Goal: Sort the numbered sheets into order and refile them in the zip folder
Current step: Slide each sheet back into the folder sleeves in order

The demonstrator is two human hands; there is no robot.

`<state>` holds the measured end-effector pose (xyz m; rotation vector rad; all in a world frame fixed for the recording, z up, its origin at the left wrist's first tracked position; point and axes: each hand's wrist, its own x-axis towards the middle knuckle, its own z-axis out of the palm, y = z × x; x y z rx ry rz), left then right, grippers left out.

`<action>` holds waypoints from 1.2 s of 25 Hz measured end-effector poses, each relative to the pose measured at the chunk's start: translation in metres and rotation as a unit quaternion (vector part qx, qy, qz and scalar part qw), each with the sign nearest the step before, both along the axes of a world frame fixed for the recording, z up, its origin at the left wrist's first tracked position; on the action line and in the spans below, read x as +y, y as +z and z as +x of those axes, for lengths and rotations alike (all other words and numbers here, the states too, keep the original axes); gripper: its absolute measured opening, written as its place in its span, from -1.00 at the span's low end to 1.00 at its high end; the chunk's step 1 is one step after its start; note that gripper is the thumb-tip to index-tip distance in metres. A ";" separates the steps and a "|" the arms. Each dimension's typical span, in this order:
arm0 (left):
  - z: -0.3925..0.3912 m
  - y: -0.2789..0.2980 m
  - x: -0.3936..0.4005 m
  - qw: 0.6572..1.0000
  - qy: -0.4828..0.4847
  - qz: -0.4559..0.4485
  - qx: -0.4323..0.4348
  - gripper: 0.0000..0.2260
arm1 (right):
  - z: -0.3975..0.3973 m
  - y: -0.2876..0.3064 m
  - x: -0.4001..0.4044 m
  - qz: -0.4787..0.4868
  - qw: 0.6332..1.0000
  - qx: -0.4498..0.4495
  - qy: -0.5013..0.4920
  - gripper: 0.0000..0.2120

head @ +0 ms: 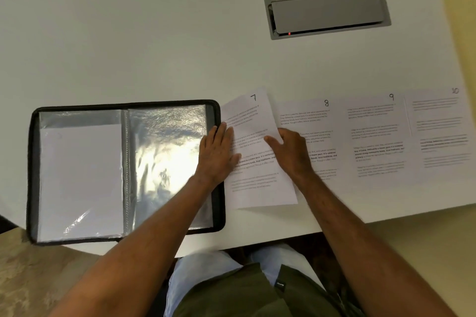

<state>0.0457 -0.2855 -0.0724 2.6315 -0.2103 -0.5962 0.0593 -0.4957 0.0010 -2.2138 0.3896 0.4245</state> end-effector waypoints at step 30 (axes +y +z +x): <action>-0.061 0.101 0.234 0.805 0.356 -0.436 0.186 -0.80 | -0.068 0.036 0.163 0.312 0.941 0.064 -0.111 -0.74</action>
